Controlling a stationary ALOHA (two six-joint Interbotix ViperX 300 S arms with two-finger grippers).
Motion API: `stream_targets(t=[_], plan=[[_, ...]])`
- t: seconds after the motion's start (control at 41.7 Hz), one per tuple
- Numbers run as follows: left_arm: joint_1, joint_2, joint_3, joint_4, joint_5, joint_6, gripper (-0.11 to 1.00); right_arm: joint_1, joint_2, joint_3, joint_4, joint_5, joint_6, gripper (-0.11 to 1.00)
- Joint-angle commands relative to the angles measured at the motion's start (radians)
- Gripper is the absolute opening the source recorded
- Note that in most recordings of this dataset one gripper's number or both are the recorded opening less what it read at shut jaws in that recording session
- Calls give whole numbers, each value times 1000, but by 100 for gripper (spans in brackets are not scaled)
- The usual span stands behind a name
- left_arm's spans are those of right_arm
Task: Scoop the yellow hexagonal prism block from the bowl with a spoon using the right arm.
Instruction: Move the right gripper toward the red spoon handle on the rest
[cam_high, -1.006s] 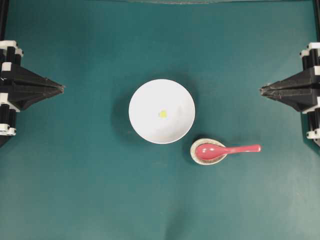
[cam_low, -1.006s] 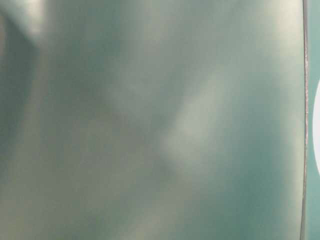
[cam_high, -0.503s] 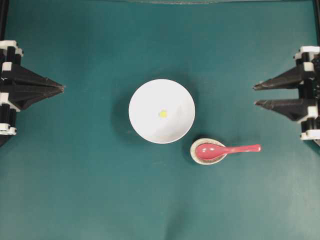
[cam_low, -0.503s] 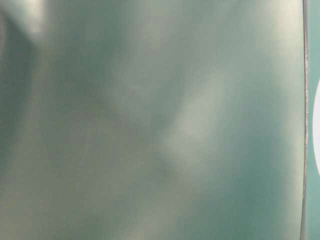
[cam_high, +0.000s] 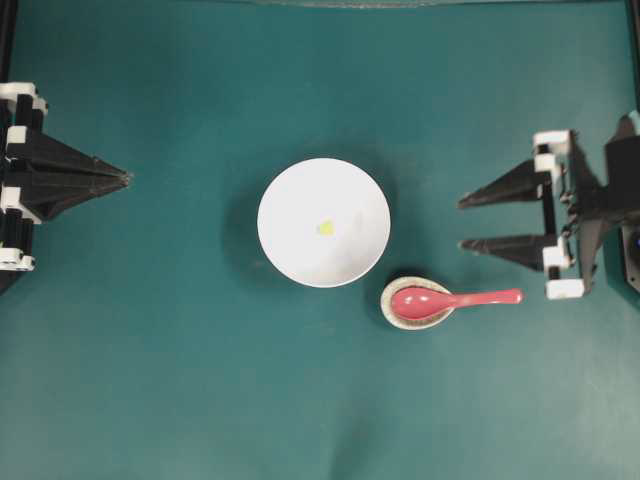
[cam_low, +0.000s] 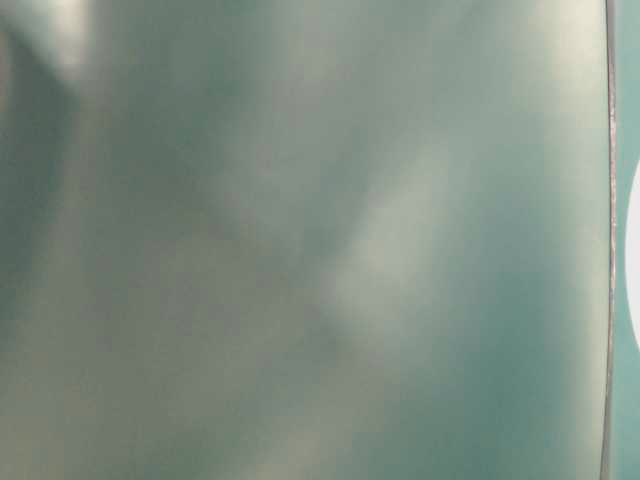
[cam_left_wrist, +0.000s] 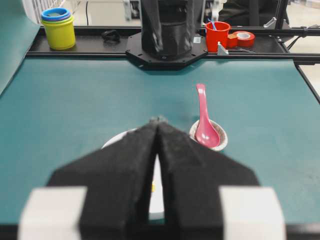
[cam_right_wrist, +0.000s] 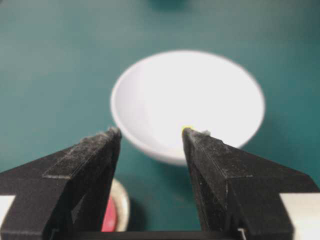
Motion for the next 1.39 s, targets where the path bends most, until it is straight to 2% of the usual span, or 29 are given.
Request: stream_targets(t=[0.0, 0.192, 0.407, 0.647, 0.815, 1.102, 1.366], plan=[[2, 8, -23, 2, -2, 2, 0, 34, 54, 5, 18, -74, 2, 58], [2, 8, -25, 2, 11, 2, -1, 123, 173, 60, 106, -252, 2, 58], [2, 9, -23, 2, 12, 2, 0, 233, 316, 114, 232, -446, 2, 58], [2, 9, -21, 2, 12, 2, 0, 301, 449, 129, 328, -526, 2, 58], [2, 9, -21, 2, 17, 2, 0, 339, 508, 133, 344, -589, 5, 58], [2, 9, -20, 2, 21, 2, 0, 376, 588, 170, 348, -715, 81, 58], [6, 9, -18, 2, 21, 2, -1, 393, 660, 152, 347, -746, 104, 58]])
